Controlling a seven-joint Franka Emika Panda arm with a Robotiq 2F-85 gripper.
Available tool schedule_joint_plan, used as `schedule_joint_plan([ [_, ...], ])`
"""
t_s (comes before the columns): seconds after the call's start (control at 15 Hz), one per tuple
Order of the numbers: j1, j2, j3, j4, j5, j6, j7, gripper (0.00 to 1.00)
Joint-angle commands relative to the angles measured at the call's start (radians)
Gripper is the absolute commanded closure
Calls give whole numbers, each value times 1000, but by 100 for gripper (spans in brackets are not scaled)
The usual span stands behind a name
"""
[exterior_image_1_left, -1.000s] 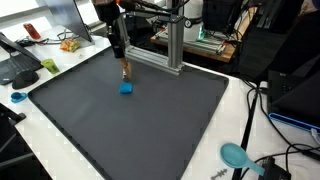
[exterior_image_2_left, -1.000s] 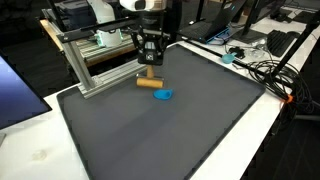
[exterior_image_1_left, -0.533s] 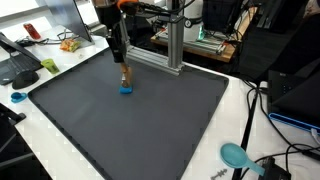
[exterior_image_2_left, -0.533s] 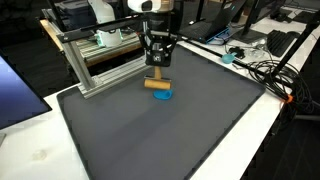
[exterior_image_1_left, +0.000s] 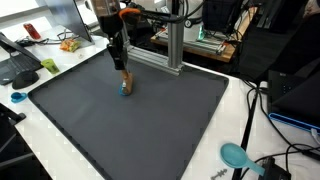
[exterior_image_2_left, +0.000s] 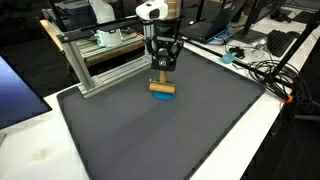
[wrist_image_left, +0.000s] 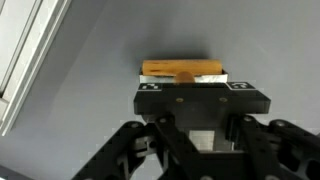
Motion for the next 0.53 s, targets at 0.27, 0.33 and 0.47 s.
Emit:
schedule_joint_plan([
  [0.27,15,24,-2,45,11,2,18,77],
  [0.33,15,31,-2,45,12,7,20,77],
  [0.47,7,50,-1,40,26,12,4,77],
])
